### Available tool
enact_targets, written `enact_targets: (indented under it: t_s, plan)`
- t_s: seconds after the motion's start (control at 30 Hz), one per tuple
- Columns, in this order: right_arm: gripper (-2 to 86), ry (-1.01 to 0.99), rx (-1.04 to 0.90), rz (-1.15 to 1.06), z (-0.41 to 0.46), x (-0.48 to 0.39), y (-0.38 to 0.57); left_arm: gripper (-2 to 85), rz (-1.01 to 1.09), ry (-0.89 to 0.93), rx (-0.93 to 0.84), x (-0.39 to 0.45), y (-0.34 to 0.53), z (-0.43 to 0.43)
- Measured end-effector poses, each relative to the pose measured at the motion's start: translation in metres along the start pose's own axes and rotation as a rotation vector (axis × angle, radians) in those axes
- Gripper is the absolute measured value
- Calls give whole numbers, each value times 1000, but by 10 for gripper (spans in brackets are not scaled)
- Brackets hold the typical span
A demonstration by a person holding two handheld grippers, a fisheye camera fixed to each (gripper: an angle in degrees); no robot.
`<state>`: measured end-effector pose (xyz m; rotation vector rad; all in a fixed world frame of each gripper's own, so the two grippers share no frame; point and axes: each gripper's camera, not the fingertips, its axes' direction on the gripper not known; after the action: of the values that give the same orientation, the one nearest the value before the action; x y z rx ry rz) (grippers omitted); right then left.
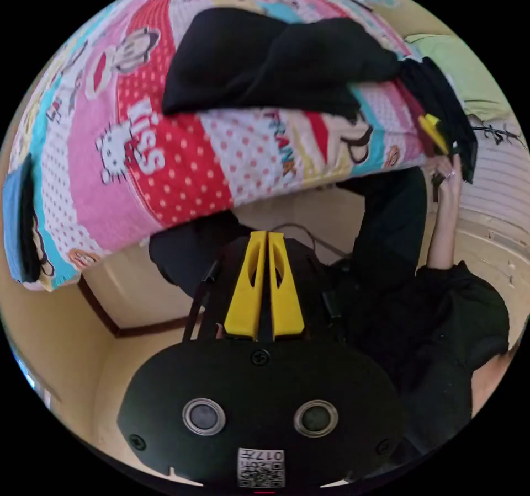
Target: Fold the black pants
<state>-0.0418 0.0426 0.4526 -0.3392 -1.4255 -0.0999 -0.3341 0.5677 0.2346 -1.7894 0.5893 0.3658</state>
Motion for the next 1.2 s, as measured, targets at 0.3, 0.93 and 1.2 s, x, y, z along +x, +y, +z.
enact_targets:
  t_s: [0.3,0.93,1.2]
  plan:
    - [105,354,-20,-7,80,14,-113,-9,-38,2,-86,7,-15,31]
    - [24,-52,-152,-368,92,-120,-33,100,459,142,547,202,-29,-106]
    - [11,-72,-101,-76,68,-14,-6,80,689,-195,280,360,-187,-16]
